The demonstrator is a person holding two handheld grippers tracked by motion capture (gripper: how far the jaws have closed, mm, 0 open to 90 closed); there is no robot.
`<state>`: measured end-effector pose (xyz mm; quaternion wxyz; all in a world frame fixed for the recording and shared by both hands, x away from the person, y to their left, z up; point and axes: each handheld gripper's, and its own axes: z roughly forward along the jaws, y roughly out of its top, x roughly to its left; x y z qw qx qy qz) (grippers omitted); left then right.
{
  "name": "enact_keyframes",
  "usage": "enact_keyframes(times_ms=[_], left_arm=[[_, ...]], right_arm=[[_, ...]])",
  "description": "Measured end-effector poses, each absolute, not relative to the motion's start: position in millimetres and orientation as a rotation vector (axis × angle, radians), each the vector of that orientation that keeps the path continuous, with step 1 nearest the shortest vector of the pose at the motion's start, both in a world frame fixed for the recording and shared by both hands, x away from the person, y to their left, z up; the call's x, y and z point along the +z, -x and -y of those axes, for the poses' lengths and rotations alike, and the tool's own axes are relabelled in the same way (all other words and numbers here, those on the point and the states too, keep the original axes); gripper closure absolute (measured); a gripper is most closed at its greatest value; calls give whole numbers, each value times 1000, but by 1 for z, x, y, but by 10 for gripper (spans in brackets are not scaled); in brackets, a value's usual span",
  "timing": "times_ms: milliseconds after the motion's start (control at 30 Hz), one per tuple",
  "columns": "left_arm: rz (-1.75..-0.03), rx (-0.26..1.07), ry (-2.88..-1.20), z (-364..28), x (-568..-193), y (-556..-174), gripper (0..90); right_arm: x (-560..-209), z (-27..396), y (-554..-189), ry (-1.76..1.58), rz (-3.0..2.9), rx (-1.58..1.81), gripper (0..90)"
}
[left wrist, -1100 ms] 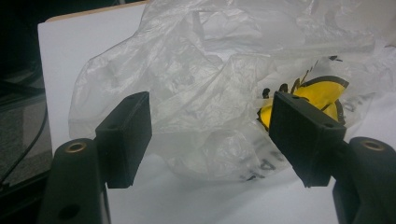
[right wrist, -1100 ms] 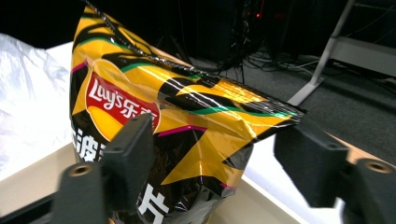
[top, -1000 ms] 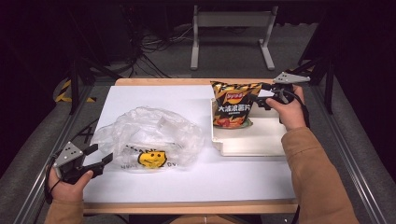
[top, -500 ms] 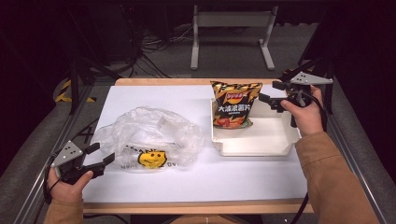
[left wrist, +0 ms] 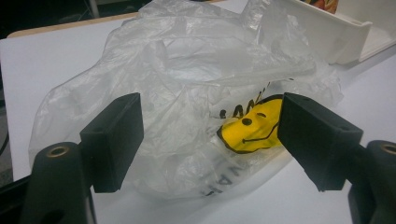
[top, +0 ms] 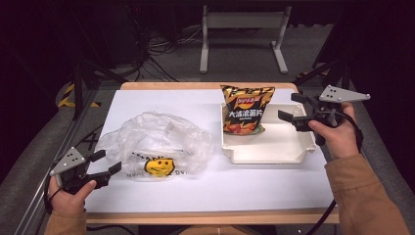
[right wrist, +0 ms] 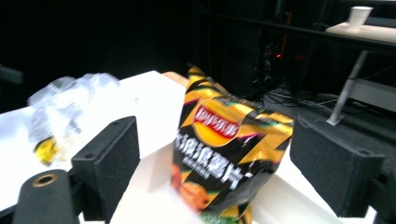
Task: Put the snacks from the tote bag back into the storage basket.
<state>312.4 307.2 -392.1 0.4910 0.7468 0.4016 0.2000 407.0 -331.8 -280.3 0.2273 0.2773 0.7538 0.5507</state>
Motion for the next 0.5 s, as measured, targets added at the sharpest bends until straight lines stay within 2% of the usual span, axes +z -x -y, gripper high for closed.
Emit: enact_keyframes(times_ms=[500], left_arm=[[-957, 473, -1799, -313, -395, -308, 223]], right_arm=[[-305, 345, -361, -726, -2048, 1580, 162]])
